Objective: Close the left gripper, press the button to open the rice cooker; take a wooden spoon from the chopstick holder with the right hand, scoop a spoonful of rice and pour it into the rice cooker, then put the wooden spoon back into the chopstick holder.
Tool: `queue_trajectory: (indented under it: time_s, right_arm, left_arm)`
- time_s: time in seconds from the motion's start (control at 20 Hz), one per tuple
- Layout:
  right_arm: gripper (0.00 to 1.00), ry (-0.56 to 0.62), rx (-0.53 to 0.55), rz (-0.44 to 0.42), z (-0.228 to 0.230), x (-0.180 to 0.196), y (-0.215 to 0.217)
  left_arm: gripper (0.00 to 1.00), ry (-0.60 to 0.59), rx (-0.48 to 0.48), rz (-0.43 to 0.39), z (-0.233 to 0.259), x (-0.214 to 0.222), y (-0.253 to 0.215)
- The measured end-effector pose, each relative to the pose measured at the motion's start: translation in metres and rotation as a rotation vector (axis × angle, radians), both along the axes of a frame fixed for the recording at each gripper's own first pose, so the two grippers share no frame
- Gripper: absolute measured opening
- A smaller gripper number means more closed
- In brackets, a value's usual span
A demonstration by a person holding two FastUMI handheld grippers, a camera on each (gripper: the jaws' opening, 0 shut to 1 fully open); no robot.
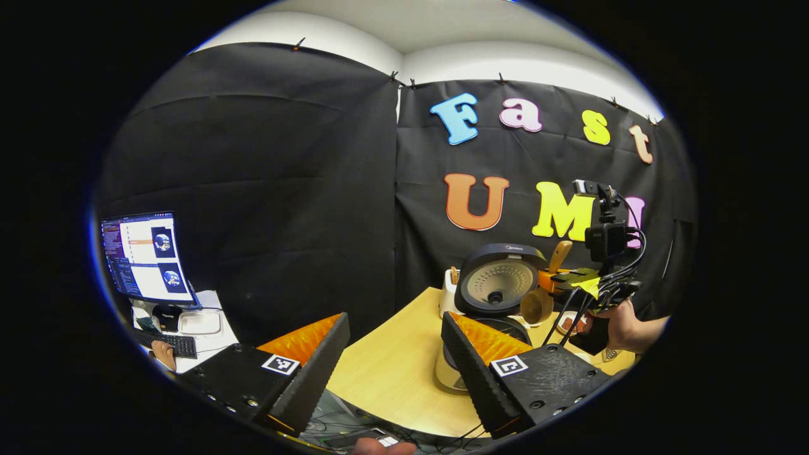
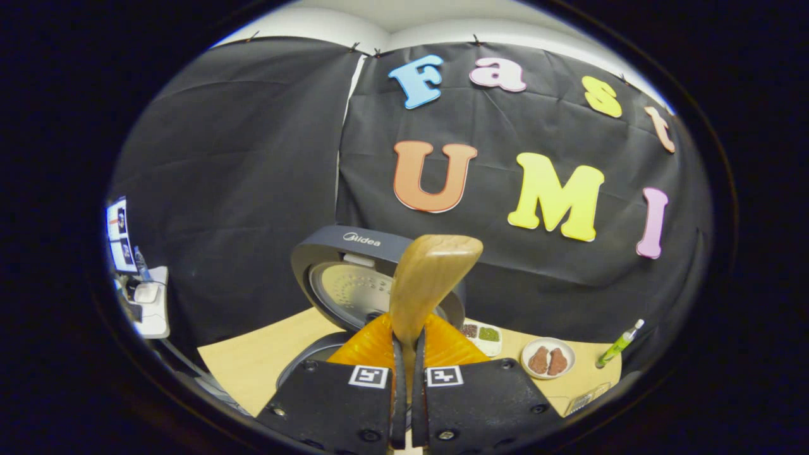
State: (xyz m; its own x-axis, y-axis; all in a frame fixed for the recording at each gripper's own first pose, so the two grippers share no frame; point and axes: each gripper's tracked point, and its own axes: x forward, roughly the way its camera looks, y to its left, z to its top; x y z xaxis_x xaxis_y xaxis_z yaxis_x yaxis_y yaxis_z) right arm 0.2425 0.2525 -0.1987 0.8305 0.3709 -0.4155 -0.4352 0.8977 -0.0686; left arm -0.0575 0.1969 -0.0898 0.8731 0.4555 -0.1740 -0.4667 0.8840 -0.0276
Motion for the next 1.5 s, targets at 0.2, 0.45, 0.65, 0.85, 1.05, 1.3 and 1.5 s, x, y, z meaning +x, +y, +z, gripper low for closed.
queue_trajectory:
  time_s: [0.2,0.45,0.65,0.85,1.05,1.3,1.5]
  right_arm:
    - [0.09,0.064,0.122,-0.033,0.015,-0.01,-0.032]
    - [0.09,0.082,0.252,-0.16,0.042,-0.011,-0.124]
    - [0.09,0.057,0.276,-0.282,0.056,-0.019,-0.224]
    - [0.09,0.036,0.275,-0.418,0.058,-0.022,-0.331]
    - [0.09,0.05,0.24,-0.53,0.036,-0.018,-0.426]
    - [0.09,0.094,0.216,-0.627,-0.011,-0.002,-0.509]
    - [0.1,0.146,0.222,-0.64,-0.062,0.011,-0.534]
  left_arm:
    - [0.95,0.007,0.009,-0.065,0.004,0.016,-0.035]
    - [0.95,0.003,0.022,-0.169,0.009,0.046,-0.088]
    - [0.95,0.004,0.019,-0.255,0.008,0.074,-0.133]
    - [0.95,-0.005,0.027,-0.302,0.01,0.092,-0.166]
    - [0.95,-0.004,0.045,-0.306,0.01,0.104,-0.187]
    - [0.95,0.04,0.044,-0.285,0.0,0.109,-0.198]
    - [0.95,0.071,0.048,-0.264,-0.005,0.109,-0.205]
